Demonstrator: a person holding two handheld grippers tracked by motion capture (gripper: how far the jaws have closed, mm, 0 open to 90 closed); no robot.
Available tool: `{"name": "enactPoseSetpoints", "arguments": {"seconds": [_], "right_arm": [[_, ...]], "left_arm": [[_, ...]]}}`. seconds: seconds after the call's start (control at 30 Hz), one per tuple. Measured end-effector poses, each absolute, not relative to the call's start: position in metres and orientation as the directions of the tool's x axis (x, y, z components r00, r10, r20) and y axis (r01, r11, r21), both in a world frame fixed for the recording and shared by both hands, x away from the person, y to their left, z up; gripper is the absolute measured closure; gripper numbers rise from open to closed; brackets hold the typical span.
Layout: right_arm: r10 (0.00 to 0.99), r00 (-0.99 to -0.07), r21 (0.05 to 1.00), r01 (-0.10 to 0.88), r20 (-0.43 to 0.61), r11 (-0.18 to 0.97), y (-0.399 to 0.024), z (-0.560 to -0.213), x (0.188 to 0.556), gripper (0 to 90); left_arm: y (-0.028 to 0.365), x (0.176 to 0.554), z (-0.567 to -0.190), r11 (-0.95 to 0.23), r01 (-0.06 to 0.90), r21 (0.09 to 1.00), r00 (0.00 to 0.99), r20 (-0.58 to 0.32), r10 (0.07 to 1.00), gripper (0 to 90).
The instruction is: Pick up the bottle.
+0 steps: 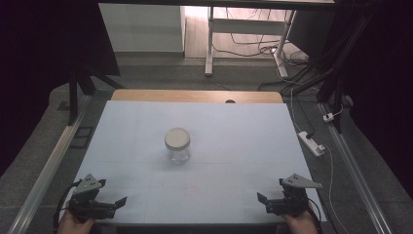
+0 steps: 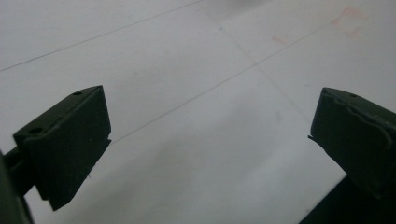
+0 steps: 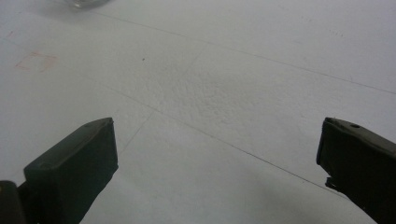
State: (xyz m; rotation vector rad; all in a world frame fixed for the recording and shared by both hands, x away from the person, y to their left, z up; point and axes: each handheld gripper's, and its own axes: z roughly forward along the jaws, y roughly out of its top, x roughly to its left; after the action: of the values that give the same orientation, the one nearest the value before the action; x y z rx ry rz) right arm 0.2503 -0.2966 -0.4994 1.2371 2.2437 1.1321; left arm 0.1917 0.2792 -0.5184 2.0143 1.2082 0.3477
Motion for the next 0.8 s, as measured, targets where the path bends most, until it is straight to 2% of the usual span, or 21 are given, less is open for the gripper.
{"name": "enactPoseSetpoints", "arguments": {"seconds": [0.07, 0.8], "right_arm": [[0.821, -0.565, 0.775, 0.553, 0.078, 0.307, -0.296, -0.5, 0.25, 0.0], [0.809, -0.582, 0.763, 0.558, 0.079, 0.327, -0.294, -0.5, 0.252, 0.0]], "left_arm": [[0.279, 0.194, -0.518, -0.264, 0.632, 0.729, 0.55, -0.181, 0.815, 0.0], [0.261, 0.215, -0.518, -0.345, 0.535, 0.771, 0.659, -0.125, 0.741, 0.0]]}}
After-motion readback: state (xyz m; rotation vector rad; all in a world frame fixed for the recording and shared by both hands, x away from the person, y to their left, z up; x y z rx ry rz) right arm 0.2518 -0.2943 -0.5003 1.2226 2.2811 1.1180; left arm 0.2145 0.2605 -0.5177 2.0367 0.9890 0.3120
